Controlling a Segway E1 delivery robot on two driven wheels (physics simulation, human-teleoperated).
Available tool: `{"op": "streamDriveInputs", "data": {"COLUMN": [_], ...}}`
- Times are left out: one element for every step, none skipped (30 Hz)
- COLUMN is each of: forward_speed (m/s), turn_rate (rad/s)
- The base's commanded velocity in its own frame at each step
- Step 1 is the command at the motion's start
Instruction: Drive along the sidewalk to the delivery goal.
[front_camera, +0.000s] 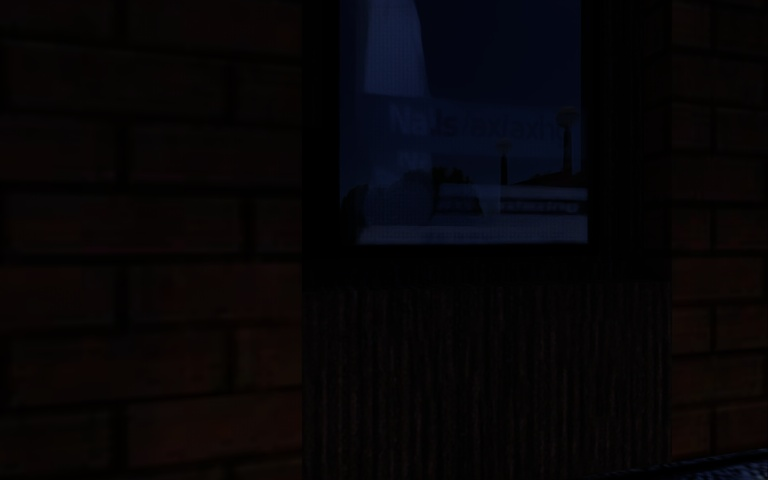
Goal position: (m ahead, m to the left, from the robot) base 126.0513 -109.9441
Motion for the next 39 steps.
{"op": "streamDriveInputs", "data": {"forward_speed": [0.0,0.0,0.0,0.0,0.0,0.0,0.0,0.0,0.0,0.0,0.0,0.0,0.0,0.0,0.0,0.0,0.0,0.0,0.0,0.0,0.0,0.0,0.0,0.0,0.0,0.0,0.0,0.0,0.0,0.0,0.0,0.0,0.0,0.0,0.0,0.0,0.0,0.0,0.0], "turn_rate": [0.0,0.0,0.0,0.0,0.0,0.0,0.0,0.0,0.0,0.0,0.0,0.0,0.0,0.0,0.0,0.0,0.0,0.0,0.0,0.0,0.0,0.0,0.0,0.0,0.0,0.0,0.0,0.0,0.0,0.0,-0.43,-0.43,-0.92,-1.2,-1.2,-1.2,-1.2,-1.2,-1.2]}}
